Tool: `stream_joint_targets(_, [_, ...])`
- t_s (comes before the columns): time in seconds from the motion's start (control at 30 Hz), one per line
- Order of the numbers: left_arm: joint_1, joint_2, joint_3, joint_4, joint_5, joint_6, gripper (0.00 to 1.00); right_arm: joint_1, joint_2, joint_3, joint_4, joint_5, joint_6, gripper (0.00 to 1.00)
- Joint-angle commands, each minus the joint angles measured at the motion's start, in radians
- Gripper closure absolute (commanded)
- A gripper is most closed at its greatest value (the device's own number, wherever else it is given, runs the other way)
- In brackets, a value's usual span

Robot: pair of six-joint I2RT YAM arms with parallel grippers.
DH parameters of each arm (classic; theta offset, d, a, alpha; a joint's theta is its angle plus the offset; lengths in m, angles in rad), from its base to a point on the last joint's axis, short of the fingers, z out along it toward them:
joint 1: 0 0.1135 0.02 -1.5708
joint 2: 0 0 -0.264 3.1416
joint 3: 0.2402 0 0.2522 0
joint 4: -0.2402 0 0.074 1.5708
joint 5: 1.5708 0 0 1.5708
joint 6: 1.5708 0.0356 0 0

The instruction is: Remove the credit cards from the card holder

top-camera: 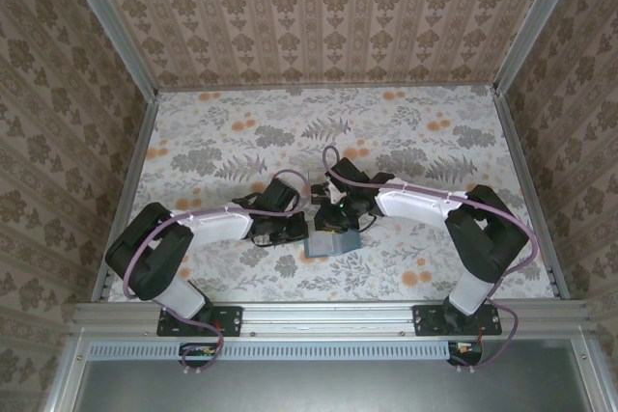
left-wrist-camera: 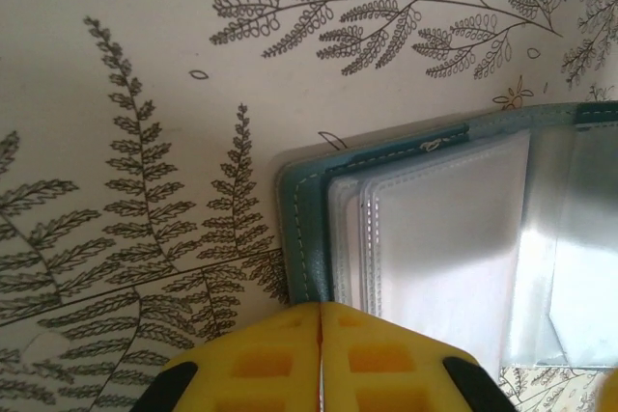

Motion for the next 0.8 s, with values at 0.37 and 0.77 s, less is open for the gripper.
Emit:
stream_joint_targets(0.37, [-0.003,0.004,-0.05,0.006,0.007,-0.022,0.9,0.035,0.126,0.008,0.024,0.038,0.028,0.81])
stream_joint_targets(0.77, [-0.002,0.006,-0.053,0.003,0.007,-0.018,0.9,0.054,0.133,0.09,-0.212,0.22,-0.044,0.64])
